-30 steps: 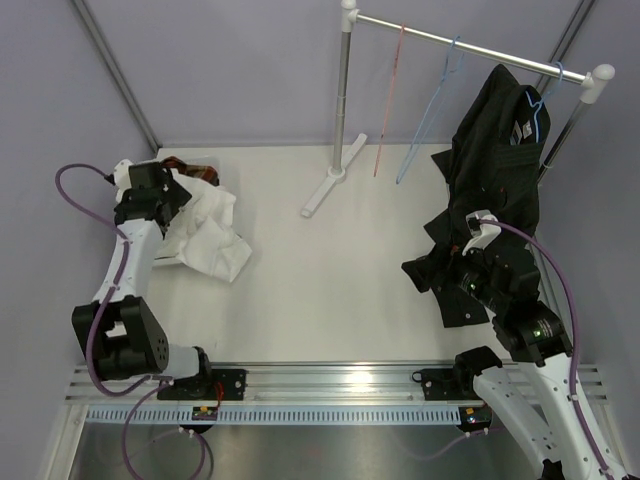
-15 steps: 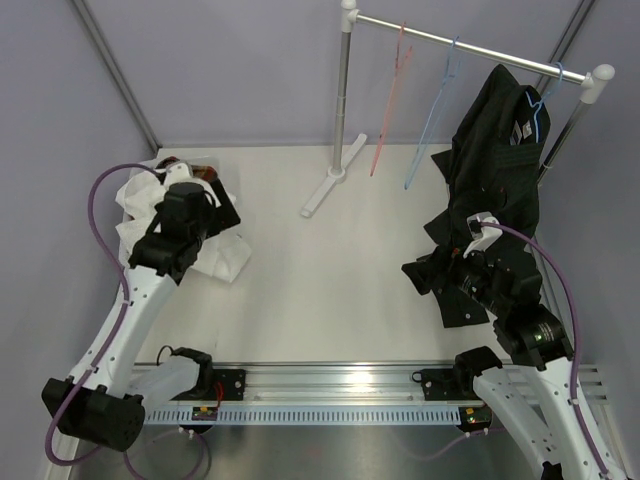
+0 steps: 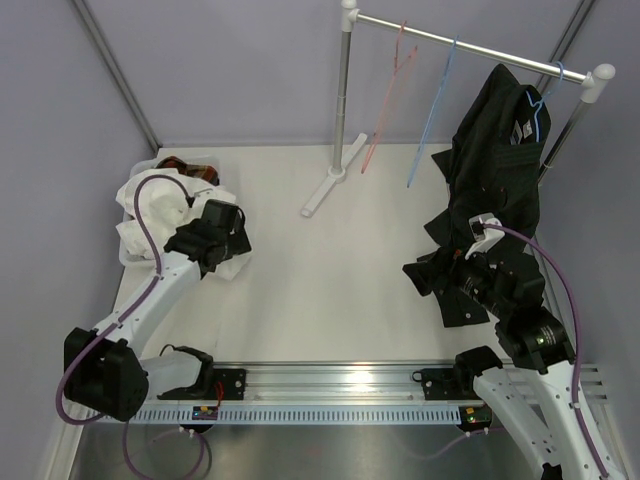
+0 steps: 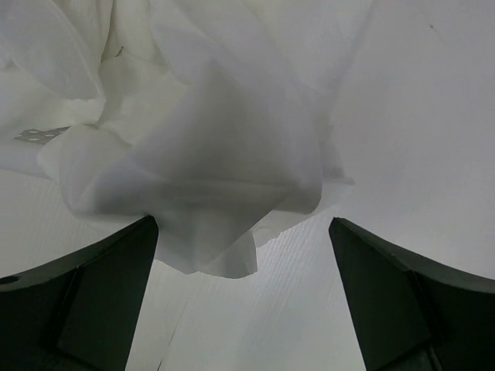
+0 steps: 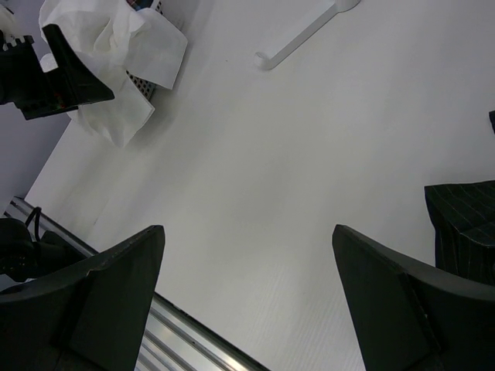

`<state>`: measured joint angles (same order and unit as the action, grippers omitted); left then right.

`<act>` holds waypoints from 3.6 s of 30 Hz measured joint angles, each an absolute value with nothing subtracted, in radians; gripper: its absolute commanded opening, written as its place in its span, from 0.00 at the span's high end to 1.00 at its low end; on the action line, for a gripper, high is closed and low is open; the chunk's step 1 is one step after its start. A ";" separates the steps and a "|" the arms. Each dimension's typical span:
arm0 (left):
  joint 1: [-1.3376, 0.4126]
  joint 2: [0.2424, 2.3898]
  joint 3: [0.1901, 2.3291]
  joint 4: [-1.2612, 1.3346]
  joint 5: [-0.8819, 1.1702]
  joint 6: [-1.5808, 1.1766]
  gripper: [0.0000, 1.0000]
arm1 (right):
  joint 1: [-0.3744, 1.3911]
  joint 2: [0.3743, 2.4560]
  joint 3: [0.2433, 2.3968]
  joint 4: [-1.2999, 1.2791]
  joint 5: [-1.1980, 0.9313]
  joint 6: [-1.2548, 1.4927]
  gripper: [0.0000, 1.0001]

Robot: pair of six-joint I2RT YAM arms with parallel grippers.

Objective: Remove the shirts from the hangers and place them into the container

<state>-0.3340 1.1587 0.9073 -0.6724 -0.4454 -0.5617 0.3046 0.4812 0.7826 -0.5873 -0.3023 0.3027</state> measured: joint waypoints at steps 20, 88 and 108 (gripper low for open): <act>-0.218 1.314 1.099 -0.686 -0.589 -0.510 1.00 | 0.305 0.439 0.780 -0.587 -0.309 0.302 0.01; -0.811 1.537 0.941 -0.674 -1.000 -0.072 0.01 | 0.305 0.412 0.764 -0.587 -0.336 0.303 0.01; -0.733 1.689 0.988 -0.678 -1.160 -0.040 0.27 | 0.305 0.396 0.764 -0.587 -0.340 0.303 0.01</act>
<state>-0.7330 1.6894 0.9882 -0.6785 -1.1603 -0.0402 0.3046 0.3962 0.7643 -0.5873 -0.3397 0.3031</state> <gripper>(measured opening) 0.821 0.993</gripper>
